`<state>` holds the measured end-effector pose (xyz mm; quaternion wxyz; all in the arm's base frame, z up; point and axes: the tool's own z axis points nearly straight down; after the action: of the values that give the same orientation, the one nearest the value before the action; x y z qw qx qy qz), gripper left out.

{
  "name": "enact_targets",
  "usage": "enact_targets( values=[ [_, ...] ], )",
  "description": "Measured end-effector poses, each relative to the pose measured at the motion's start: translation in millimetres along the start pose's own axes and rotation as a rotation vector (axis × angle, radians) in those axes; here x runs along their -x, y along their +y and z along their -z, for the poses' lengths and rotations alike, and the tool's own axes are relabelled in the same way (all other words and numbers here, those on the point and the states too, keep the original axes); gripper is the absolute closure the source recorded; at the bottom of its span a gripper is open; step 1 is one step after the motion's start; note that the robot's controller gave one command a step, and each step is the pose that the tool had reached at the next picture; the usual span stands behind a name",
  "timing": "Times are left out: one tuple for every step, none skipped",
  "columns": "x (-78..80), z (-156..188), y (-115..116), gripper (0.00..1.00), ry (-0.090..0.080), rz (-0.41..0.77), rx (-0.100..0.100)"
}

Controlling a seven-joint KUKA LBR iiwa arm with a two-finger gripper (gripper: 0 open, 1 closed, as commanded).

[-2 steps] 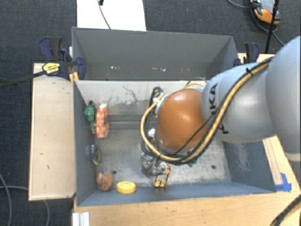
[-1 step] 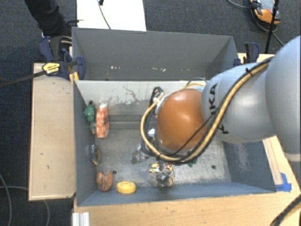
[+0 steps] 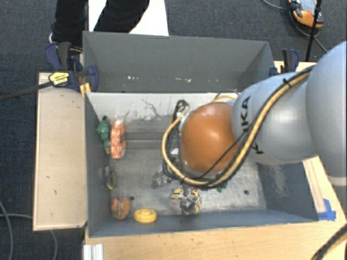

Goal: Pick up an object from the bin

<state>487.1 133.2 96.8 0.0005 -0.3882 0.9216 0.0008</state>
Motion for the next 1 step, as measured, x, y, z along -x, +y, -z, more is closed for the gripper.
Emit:
enact_targets(
  values=[
    [2.4, -9.8, -32.4, 0.00, -0.004, 0.154, 0.001]
  ],
)
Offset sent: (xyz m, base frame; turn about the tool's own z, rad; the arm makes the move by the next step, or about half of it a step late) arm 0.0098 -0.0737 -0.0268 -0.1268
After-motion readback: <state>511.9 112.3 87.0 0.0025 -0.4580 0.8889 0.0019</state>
